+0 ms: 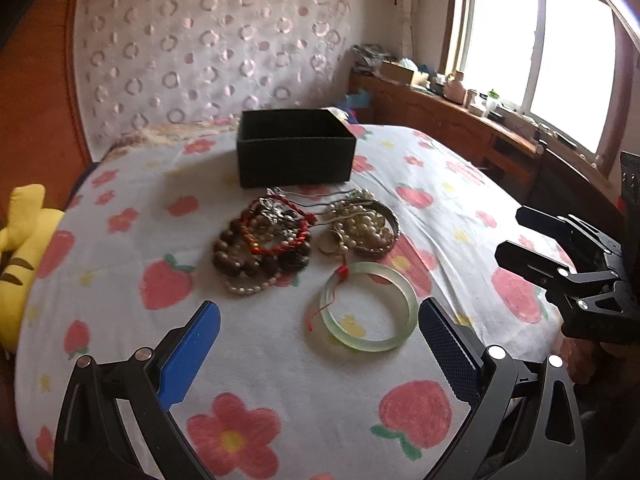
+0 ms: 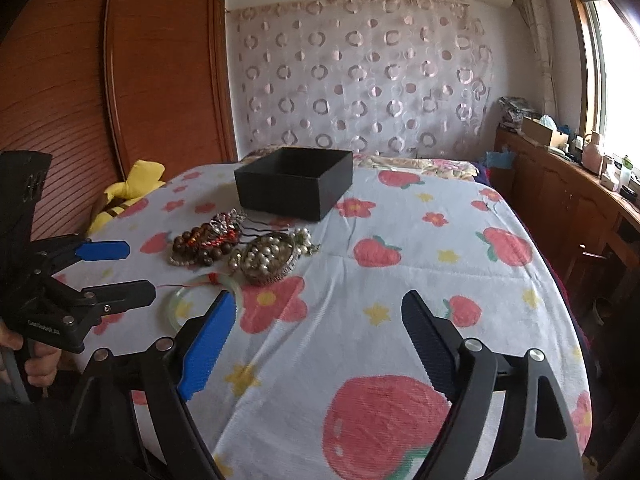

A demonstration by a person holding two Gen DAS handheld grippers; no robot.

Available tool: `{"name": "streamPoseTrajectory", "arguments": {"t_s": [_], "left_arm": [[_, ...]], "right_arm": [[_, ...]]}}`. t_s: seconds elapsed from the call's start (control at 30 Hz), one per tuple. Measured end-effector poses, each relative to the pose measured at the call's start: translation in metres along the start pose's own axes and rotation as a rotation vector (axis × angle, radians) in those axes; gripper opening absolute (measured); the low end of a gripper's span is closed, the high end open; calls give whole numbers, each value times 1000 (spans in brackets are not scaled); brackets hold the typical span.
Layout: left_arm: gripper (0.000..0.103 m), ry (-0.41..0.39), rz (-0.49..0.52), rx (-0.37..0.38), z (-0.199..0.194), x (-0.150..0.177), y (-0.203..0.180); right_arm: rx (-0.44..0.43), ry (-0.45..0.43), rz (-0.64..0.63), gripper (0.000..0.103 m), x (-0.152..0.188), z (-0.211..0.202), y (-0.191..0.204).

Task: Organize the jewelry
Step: 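Close the left tool on the pale green jade bangle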

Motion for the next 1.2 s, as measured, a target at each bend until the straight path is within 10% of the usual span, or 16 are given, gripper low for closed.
{"name": "streamPoseTrajectory", "arguments": {"t_s": [0.47,0.7,1.2], "left_arm": [[85,180,77,117,42,12,-40],[69,170,166,20,48,11,-40],[69,102,61,47,17,9,-1]], "right_arm": [[32,1,19,87,3,-1,-23],[29,2,6,87,3,1,-22],[-33,50,-102,87,-14,33,9]]}}
Point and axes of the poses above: each gripper's, at about its wrist camera, not at the fingertips, and z roughly the way its jaws point, y to its left, x to its underside, the point moved 7 cm from there along z, roughly the way its jaws point, and after that the axes turned 7 degrees about -z, right-handed, at the moved point
